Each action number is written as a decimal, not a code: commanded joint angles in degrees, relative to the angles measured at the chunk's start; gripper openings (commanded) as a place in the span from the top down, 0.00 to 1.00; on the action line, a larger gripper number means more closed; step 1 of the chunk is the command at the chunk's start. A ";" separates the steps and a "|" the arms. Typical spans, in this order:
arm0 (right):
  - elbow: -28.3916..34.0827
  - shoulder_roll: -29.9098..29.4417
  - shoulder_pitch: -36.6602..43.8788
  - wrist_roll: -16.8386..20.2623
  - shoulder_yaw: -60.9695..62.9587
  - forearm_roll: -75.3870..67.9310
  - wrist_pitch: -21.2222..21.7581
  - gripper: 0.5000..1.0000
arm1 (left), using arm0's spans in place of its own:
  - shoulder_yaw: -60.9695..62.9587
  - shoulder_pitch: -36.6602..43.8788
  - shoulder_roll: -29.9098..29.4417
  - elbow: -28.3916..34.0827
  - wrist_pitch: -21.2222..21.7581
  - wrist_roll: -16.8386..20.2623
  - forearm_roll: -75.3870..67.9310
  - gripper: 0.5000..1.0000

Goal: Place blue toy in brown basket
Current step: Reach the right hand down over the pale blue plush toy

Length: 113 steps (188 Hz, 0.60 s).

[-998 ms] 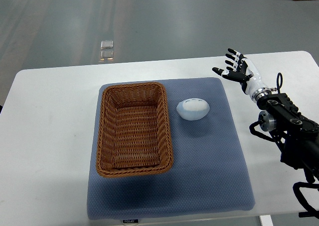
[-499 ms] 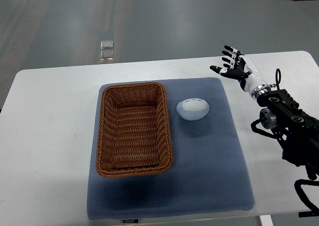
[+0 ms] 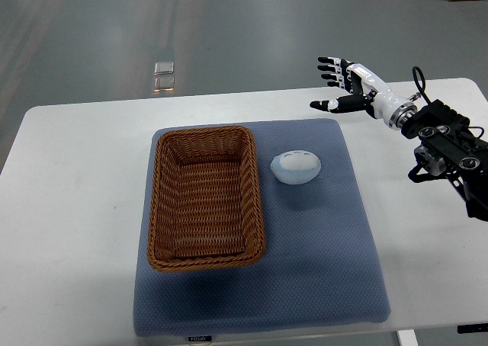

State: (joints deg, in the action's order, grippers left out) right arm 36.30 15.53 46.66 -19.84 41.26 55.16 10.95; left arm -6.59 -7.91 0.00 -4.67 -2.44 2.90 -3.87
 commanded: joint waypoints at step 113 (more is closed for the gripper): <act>12.83 8.81 10.64 -4.15 -23.68 18.23 13.39 0.17 | 0.00 0.00 0.00 0.01 0.06 0.00 0.09 0.00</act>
State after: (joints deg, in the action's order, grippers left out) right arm 48.98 25.15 56.95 -23.97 20.14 70.34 24.25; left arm -6.59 -7.91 0.00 -4.66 -2.39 2.90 -3.83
